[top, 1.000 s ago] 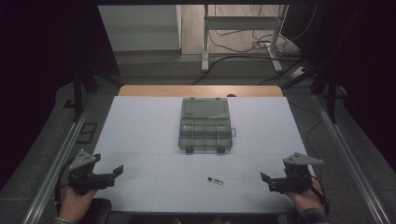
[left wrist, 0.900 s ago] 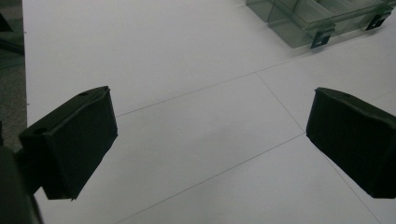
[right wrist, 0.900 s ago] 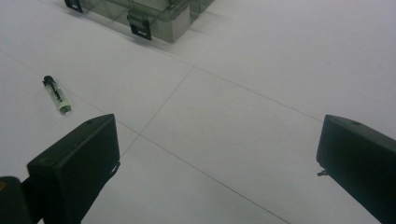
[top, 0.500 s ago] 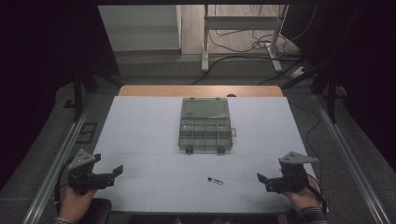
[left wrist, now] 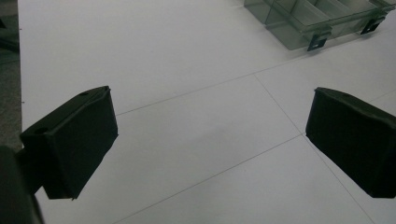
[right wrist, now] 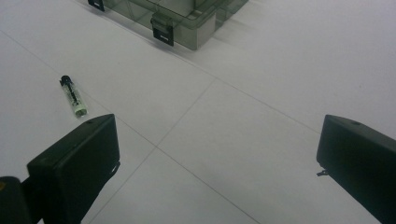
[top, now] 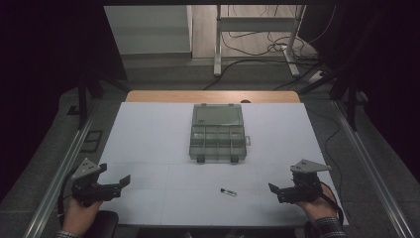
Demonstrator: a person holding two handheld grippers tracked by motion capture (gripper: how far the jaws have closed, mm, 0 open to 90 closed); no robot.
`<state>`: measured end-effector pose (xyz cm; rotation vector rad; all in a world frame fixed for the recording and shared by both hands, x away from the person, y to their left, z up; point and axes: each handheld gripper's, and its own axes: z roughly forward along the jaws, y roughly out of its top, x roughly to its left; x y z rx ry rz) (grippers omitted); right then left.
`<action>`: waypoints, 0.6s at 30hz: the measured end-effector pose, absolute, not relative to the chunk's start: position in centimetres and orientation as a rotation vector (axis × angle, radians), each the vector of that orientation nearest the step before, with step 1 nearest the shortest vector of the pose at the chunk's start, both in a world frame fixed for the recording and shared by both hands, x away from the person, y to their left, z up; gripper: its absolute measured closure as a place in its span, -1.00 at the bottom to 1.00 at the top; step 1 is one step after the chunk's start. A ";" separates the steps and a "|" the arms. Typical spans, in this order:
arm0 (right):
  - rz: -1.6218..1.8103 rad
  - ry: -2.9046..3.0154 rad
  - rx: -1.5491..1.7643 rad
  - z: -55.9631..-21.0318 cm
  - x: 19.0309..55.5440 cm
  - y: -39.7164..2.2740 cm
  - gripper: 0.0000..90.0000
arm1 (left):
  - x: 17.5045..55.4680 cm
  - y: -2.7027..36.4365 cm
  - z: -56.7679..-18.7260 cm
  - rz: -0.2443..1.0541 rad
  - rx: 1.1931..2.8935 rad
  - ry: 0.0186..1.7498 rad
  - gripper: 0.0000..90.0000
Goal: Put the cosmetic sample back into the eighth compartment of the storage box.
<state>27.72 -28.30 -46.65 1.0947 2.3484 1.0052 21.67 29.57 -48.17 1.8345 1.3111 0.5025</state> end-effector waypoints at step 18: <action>1.031 2.424 1.059 -46.8 28.8 -26.8 -1.00 | 21.7 29.7 -48.2 0.495 1.828 1.314 -0.94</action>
